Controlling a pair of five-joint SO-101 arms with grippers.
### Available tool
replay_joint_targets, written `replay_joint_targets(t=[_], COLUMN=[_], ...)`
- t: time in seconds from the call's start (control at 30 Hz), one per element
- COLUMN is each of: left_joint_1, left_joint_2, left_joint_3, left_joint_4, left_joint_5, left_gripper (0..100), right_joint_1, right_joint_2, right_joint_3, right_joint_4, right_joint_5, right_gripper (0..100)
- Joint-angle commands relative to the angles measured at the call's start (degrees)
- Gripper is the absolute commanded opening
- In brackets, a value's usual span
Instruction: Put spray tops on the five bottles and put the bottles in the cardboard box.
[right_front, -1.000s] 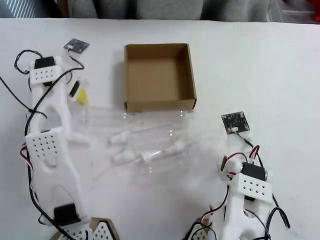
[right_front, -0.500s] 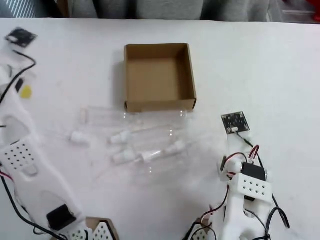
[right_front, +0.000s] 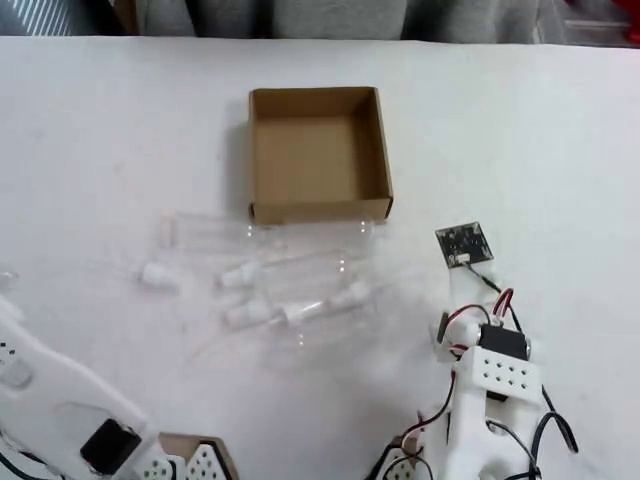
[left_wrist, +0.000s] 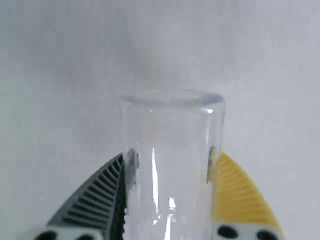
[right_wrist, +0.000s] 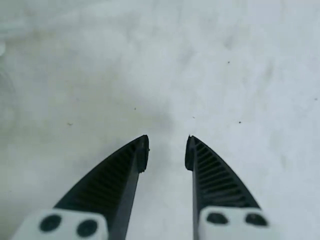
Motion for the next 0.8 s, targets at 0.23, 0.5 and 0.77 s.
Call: replay_joint_targets(t=[0.23, 0.5, 0.77], left_joint_1=[0.13, 0.4, 0.57], left_joint_2=[-5.49, -5.49, -5.58], left_joint_3=[27.34, 18.81, 7.91], left_joint_4=[-16.0, -7.12, 0.79], left_joint_5=[3.69, -3.78, -11.52], left_gripper=[35, 35, 35], right_joint_1=[-0.48, -0.57, -0.57], right_joint_2=[-0.48, -0.48, -0.48], right_joint_3=[0.35, 0.35, 0.44], right_joint_4=[-0.75, -0.75, -0.75], right_joint_5=[0.62, 0.62, 0.62], right_gripper=[10.4, 10.4, 10.4])
